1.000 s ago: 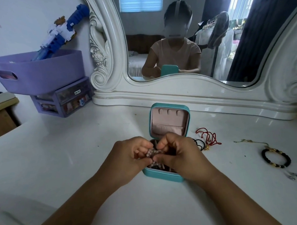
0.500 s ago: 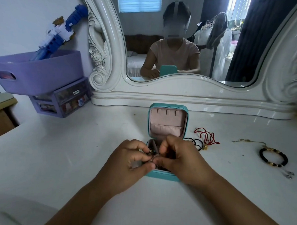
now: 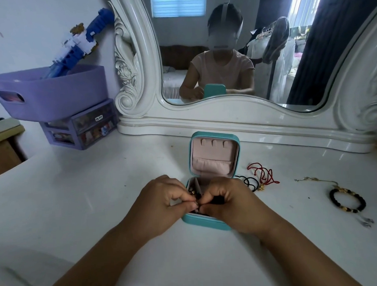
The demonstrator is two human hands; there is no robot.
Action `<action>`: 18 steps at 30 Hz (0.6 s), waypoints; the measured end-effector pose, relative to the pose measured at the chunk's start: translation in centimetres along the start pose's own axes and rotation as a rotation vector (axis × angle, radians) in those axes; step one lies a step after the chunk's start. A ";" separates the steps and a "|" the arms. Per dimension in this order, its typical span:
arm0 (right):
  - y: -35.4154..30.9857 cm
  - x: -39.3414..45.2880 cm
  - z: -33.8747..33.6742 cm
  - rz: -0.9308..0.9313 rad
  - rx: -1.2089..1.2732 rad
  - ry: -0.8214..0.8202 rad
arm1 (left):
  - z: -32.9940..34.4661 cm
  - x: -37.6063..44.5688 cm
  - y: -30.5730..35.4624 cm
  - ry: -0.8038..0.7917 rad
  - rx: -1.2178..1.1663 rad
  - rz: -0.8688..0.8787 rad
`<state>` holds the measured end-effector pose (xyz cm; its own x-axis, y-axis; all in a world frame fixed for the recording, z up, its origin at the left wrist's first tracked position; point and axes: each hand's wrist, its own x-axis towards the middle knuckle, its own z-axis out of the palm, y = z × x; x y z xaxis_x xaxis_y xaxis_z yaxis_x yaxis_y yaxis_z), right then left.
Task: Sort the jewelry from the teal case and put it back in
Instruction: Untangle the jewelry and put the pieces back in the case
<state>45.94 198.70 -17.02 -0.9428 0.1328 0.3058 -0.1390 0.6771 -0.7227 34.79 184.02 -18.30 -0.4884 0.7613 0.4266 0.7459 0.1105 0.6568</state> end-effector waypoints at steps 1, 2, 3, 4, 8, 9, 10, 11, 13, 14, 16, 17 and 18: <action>0.0 0.0 0.1 0.021 -0.014 0.023 | 0.0 0.2 -0.1 -0.009 0.009 -0.012; -0.1 0.1 0.2 0.036 -0.037 0.032 | 0.1 0.4 -0.3 -0.018 0.016 -0.027; -0.2 0.2 0.2 0.048 -0.061 0.026 | 0.1 0.7 -0.5 -0.025 0.020 -0.045; -0.3 0.2 0.0 0.060 -0.077 0.008 | 0.0 0.8 -0.7 -0.034 0.021 -0.068; -0.8 -0.1 -1.5 0.077 -0.092 0.018 | -0.1 0.9 -0.7 -0.097 -0.065 -0.185; -0.9 -0.3 -2.0 0.088 -0.079 0.054 | 0.0 0.8 -0.6 -0.099 -0.096 -0.211; -0.8 -0.4 -2.6 0.101 -0.068 0.092 | 0.1 0.7 -0.6 -0.084 -0.133 -0.235; -0.7 -0.6 -3.2 0.117 -0.061 0.127 | 0.2 0.6 -0.6 -0.062 -0.171 -0.258; -0.4 -1.0 -4.5 0.164 -0.052 0.179 | 0.1 0.4 -0.5 -0.034 -0.252 -0.297; -0.2 -1.3 -5.1 0.193 -0.047 0.200 | 0.0 0.4 -0.5 -0.038 -0.303 -0.310; 0.3 -1.9 -6.4 0.242 -0.049 0.237 | -0.1 0.4 -0.2 -0.060 -0.356 -0.303; 0.6 -2.3 -6.9 0.265 -0.054 0.253 | -0.1 0.4 -0.1 -0.060 -0.329 -0.287; 0.9 -2.6 -7.4 0.288 -0.056 0.268 | 0.0 0.5 -0.1 -0.050 -0.276 -0.269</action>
<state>50.53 204.35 -13.86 -0.8272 0.5021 0.2521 0.1432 0.6223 -0.7695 34.51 184.36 -18.11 -0.6220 0.7596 0.1900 0.4410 0.1394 0.8866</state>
